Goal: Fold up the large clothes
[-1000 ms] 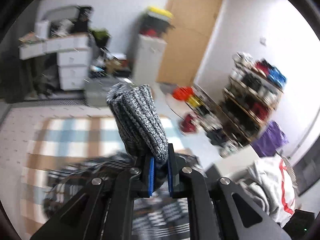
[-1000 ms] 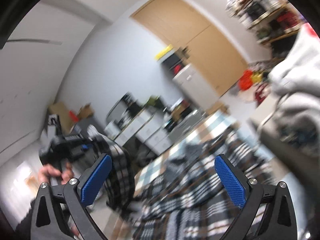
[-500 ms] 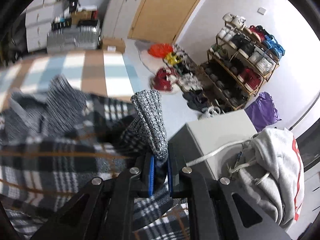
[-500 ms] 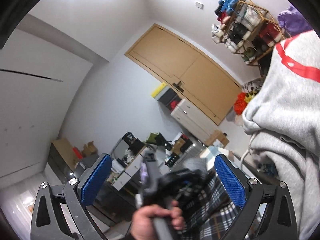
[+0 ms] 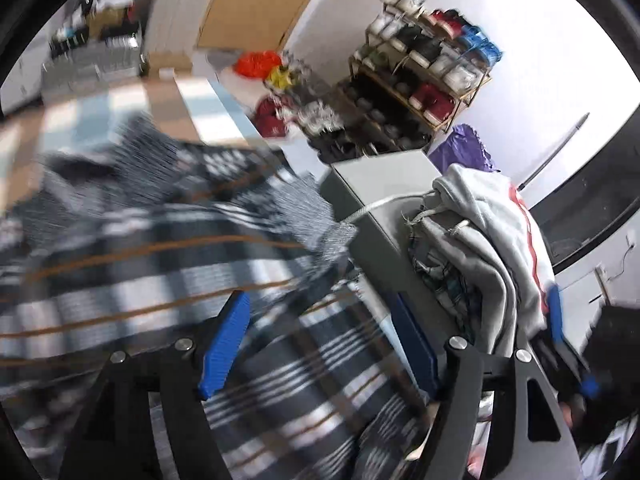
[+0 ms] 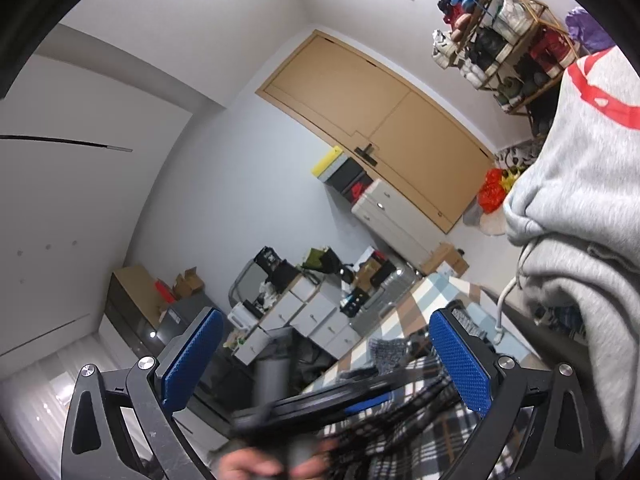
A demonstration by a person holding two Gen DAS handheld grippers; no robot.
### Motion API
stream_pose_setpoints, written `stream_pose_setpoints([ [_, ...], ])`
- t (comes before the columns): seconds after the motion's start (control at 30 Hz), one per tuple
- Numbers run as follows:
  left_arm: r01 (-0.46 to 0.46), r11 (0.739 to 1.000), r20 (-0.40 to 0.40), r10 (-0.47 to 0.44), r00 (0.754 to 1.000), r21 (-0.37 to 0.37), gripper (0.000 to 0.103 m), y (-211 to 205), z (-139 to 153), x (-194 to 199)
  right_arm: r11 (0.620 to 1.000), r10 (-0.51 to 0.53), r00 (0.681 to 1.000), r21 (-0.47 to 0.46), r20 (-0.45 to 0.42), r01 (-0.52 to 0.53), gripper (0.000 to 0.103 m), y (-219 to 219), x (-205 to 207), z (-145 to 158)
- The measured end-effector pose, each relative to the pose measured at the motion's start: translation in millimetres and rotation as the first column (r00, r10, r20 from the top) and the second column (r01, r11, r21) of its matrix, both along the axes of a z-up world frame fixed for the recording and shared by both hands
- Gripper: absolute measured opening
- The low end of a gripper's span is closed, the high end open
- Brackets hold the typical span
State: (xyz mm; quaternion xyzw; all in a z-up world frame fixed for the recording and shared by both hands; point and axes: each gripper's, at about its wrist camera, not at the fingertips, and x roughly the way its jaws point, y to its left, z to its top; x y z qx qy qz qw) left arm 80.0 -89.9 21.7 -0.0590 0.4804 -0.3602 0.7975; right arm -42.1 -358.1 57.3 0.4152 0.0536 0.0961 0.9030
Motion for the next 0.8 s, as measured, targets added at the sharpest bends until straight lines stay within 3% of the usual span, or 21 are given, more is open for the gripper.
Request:
stream_pose_setpoints([
  [0.07, -0.053, 0.998, 0.073, 0.051, 0.996, 0.025, 0.069, 42.0, 13.8, -5.1, 1.0, 0.012, 1.0, -0.009, -0.01, -0.012, 0.103, 3.9, 2.1, -0.5],
  [0.13, -0.136, 0.99, 0.064, 0.133, 0.989, 0.046, 0.07, 83.2, 10.3, 0.1, 0.999, 0.024, 0.999, -0.026, -0.021, -0.025, 0.103, 9.0, 6.3, -0.2],
  [0.2, -0.214, 0.976, 0.013, 0.213, 0.977, 0.044, 0.07, 120.0, -7.7, 9.7, 0.998, 0.048, 0.998, -0.046, -0.035, -0.05, 0.103, 15.8, 11.3, -0.5],
  [0.27, -0.322, 0.947, -0.076, 0.322, 0.944, 0.01, 0.07, 162.9, -34.9, 12.5, 0.994, 0.071, 0.995, -0.073, -0.065, -0.076, 0.103, 25.0, 17.8, -2.7],
  [0.33, -0.364, 0.931, -0.158, 0.357, 0.921, -0.018, 0.07, 187.5, -60.1, 8.4, 0.989, 0.093, 0.99, -0.102, -0.104, -0.104, 0.103, 34.6, 26.0, -5.4],
  [0.4, -0.354, 0.935, -0.18, 0.343, 0.922, -0.029, 0.07, 188.2, -76.7, 1.5, 0.984, 0.105, 0.985, -0.129, -0.14, -0.124, 0.103, 44.1, 32.6, -8.8],
  [0.53, -0.325, 0.945, -0.085, 0.325, 0.942, 0.016, 0.069, 173.3, -81.2, -13.8, 0.967, 0.113, 0.969, -0.199, -0.218, -0.158, 0.103, 63.4, 46.2, -18.1],
  [0.67, -0.331, 0.943, -0.092, 0.332, 0.939, 0.028, 0.07, 168.5, -70.8, -16.6, 0.924, 0.091, 0.916, -0.311, -0.391, -0.224, 0.103, 86.3, 76.8, -34.5],
  [0.77, -0.345, 0.936, -0.061, 0.342, 0.938, -0.064, 0.07, 174.9, -61.5, -11.3, 0.896, 0.076, 0.819, -0.322, -0.569, -0.306, 0.103, 100.9, 116.0, -45.5],
  [0.8, -0.349, 0.932, -0.067, 0.344, 0.937, -0.097, 0.07, 181.5, -57.3, -12.5, 0.886, 0.094, 0.803, -0.319, -0.589, -0.338, 0.103, 105.6, 125.7, -47.2],
])
